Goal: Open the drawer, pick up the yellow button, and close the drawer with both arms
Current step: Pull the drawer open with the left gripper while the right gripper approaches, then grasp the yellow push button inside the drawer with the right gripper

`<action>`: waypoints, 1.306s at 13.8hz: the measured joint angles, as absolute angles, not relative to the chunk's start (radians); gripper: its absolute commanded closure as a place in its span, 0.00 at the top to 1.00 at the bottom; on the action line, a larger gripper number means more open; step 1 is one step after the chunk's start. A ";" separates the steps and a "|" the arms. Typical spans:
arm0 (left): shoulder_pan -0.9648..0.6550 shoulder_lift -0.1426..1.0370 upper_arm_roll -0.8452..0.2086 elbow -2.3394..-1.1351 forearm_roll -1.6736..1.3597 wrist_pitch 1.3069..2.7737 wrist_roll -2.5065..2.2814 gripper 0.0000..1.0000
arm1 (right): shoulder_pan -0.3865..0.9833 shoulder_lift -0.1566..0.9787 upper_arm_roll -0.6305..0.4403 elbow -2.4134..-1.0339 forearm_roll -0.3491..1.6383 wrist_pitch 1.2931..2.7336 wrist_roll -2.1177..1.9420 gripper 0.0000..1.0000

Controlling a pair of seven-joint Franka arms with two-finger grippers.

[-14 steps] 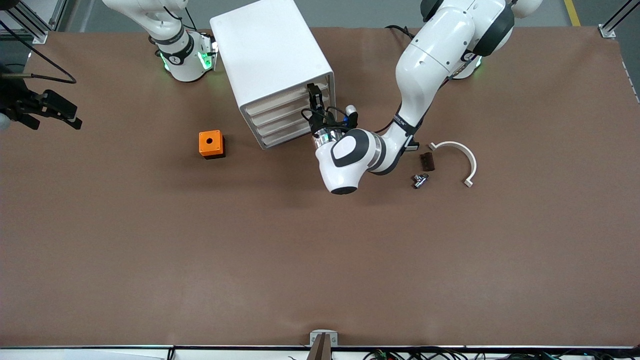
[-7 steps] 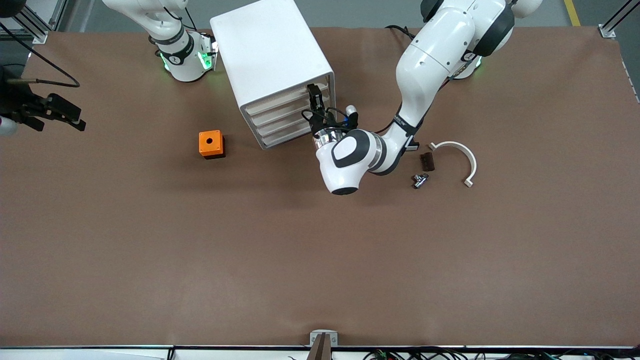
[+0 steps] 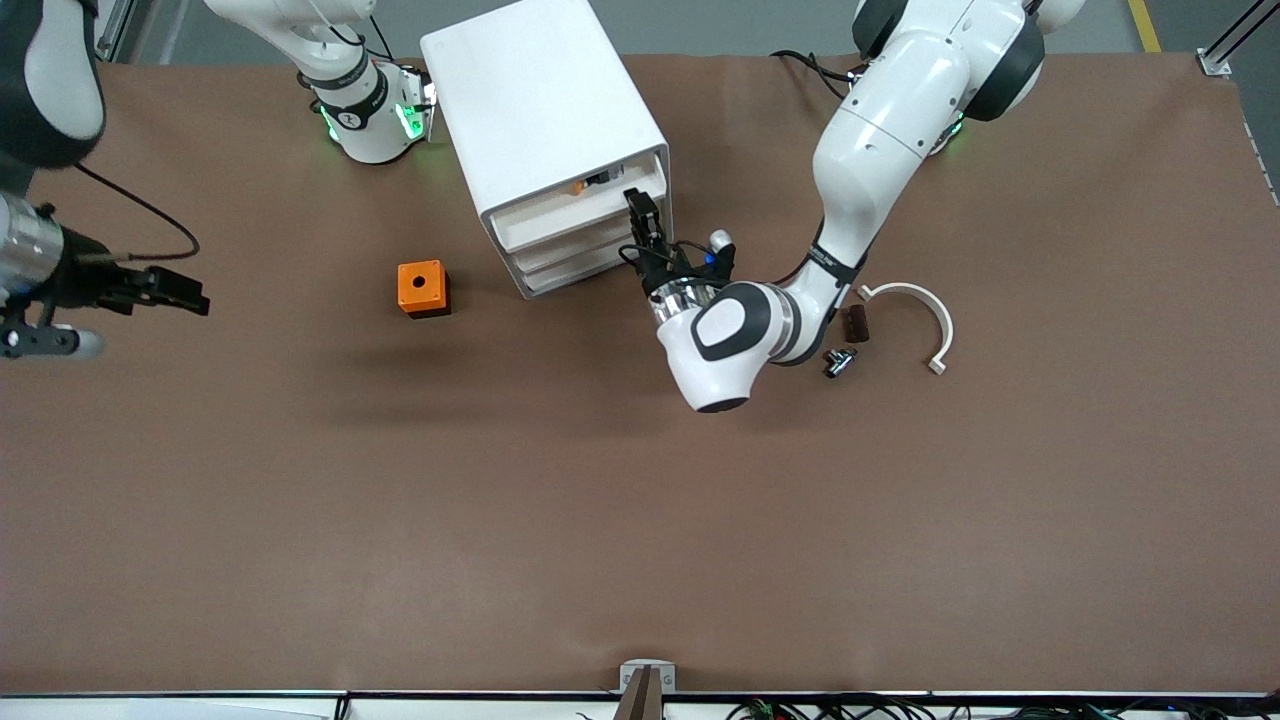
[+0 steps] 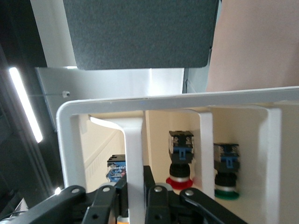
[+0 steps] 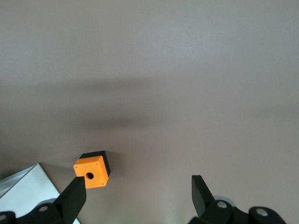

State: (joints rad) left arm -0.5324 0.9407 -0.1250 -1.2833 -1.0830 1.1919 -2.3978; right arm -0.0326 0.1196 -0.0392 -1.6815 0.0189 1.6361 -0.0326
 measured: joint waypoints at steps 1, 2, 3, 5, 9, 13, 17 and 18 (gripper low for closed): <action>-0.513 0.941 -0.124 -1.283 -1.086 1.193 -2.398 0.05 | -0.040 0.148 -0.040 -1.667 0.018 1.638 -0.033 1.00; -0.491 0.941 -0.123 -1.283 -1.090 1.197 -2.398 0.05 | -0.041 0.164 -0.040 -1.656 0.018 1.636 -0.021 1.00; -0.467 0.942 -0.123 -1.282 -1.097 1.202 -2.398 0.06 | -0.035 0.167 -0.036 -1.649 0.018 1.633 0.027 1.00; -0.426 0.942 -0.123 -1.282 -1.099 1.203 -2.398 0.06 | 0.019 0.159 -0.027 -1.633 0.022 1.614 0.216 1.00; -0.390 0.942 -0.123 -1.277 -1.105 1.217 -2.398 0.07 | 0.225 0.152 -0.010 -1.636 0.089 1.611 0.656 1.00; -0.344 0.942 -0.122 -1.268 -1.107 1.225 -2.398 0.12 | 0.413 0.158 -0.006 -1.648 0.120 1.705 0.990 1.00; -0.320 0.943 -0.122 -1.267 -1.132 1.238 -2.395 0.36 | 0.588 0.169 -0.005 -1.650 0.120 1.808 1.270 1.00; -0.320 0.943 -0.123 -1.266 -1.134 1.238 -2.392 0.49 | 0.622 0.174 -0.005 -1.653 0.120 1.832 1.325 1.00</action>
